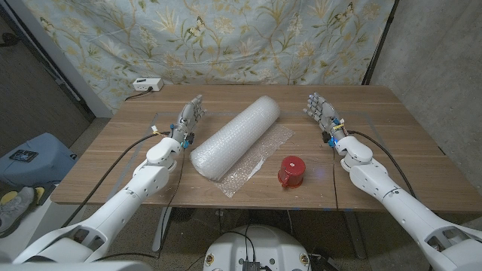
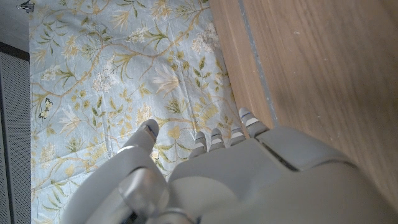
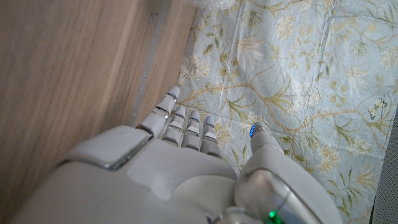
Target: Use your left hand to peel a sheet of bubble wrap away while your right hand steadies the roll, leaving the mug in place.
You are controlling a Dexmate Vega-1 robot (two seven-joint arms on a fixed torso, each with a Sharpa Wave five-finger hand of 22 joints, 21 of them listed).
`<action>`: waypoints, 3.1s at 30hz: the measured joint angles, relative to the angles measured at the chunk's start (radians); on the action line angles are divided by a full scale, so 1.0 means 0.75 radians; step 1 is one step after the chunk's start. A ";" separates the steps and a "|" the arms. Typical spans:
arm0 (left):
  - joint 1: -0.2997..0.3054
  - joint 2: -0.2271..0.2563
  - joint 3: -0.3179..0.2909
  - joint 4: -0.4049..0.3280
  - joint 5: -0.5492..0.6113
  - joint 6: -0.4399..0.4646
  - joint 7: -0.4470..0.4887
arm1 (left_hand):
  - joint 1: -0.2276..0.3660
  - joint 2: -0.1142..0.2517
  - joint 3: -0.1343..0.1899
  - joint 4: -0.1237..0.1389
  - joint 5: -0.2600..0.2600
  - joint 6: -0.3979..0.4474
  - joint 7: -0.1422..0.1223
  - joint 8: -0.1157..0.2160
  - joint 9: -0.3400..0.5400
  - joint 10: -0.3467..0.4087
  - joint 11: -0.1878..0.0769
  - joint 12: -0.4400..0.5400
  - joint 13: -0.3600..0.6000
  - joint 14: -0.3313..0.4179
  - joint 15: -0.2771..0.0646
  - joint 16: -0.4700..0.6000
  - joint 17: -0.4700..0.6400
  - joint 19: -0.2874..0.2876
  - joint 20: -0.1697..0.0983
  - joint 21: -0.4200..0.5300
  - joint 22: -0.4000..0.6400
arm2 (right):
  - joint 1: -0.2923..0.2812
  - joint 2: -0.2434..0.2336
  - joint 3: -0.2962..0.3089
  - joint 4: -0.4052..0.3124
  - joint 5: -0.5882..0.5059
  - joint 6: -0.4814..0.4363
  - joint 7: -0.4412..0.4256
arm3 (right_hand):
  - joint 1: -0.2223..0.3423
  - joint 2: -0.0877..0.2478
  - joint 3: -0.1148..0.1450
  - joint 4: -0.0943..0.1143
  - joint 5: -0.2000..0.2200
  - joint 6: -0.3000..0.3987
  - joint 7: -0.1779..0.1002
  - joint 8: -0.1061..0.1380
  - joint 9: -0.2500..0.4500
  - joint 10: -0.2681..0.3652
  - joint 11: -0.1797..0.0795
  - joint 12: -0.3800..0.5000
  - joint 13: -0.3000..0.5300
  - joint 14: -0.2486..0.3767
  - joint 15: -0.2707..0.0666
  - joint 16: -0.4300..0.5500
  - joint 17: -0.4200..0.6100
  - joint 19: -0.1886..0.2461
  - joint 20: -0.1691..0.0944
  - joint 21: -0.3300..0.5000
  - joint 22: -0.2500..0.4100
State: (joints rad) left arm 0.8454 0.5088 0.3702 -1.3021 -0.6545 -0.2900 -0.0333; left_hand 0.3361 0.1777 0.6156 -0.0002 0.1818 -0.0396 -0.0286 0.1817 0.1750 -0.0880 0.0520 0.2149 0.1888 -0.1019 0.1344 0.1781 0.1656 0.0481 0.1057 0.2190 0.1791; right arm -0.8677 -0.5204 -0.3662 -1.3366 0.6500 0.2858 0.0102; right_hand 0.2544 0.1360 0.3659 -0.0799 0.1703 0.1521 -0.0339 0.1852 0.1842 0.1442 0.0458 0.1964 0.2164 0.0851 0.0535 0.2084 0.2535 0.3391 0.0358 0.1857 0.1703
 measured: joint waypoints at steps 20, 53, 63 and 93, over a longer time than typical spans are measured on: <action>0.040 0.021 -0.009 -0.056 -0.008 0.002 0.009 | 0.011 -0.011 0.011 -0.011 0.000 0.000 0.000 0.000 0.000 0.000 0.000 0.000 0.000 0.000 0.000 0.000 0.000 0.000 0.000 0.000 0.000 | -0.031 -0.041 -0.004 -0.076 -0.026 -0.037 -0.020 | 0.000 0.000 0.005 -0.005 0.000 0.000 0.000 0.005 0.000 0.000 0.000 0.000 -0.004 0.000 0.000 0.000 -0.004 0.000 0.000 0.000 0.000; 0.038 0.055 -0.022 -0.063 -0.060 0.055 -0.062 | 0.031 -0.011 0.014 -0.040 0.000 0.035 0.015 0.011 0.006 0.015 0.014 0.000 -0.001 0.007 0.007 0.000 0.000 0.007 0.007 0.000 0.000 | 0.022 -0.185 -0.083 -0.280 -0.254 -0.176 -0.088 | 0.026 -0.012 0.009 -0.035 0.000 0.012 -0.012 0.005 0.000 0.000 0.000 0.000 -0.003 -0.011 0.025 0.000 -0.016 -0.018 0.031 0.000 0.000; 0.015 0.055 -0.021 -0.046 -0.069 0.072 -0.074 | 0.031 -0.011 0.010 -0.044 0.007 0.039 0.014 0.011 0.006 0.015 0.014 0.000 -0.001 0.013 0.012 0.000 0.006 0.007 0.007 0.000 0.000 | 0.068 -0.234 -0.118 -0.343 -0.367 -0.234 -0.076 | 0.032 -0.018 0.010 -0.045 0.000 0.012 -0.012 0.005 -0.001 -0.005 0.005 0.000 -0.003 -0.018 0.032 0.000 -0.022 -0.029 0.043 0.000 0.000; -0.003 0.042 -0.013 -0.048 -0.060 0.099 -0.039 | 0.056 0.000 0.024 -0.069 0.014 0.064 0.022 0.011 0.006 0.034 0.009 0.005 0.006 0.029 0.019 0.000 0.006 0.022 0.021 0.000 0.000 | 0.289 -0.364 -0.273 -0.513 -0.747 -0.354 0.129 | 0.054 -0.040 0.007 -0.074 -0.001 0.013 -0.020 0.005 -0.001 -0.037 0.021 0.000 -0.003 -0.049 0.077 -0.012 -0.035 -0.069 0.099 0.000 -0.001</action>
State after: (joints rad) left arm 0.8433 0.5400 0.3605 -1.3378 -0.6992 -0.2160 -0.0623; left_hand 0.3781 0.1774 0.6332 -0.0516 0.1926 0.0083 -0.0118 0.1895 0.1792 -0.0622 0.0589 0.2186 0.1932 -0.0800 0.1485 0.1781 0.1700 0.0644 0.1216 0.2189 0.1790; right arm -0.6513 -0.7933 -0.5713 -1.7217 0.0898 0.0200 0.1070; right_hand 0.2951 0.1057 0.3712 -0.1354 0.1699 0.1619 -0.0488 0.1888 0.1837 0.1164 0.0619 0.1964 0.2140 0.0486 0.1111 0.1995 0.2275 0.2876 0.1102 0.1857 0.1699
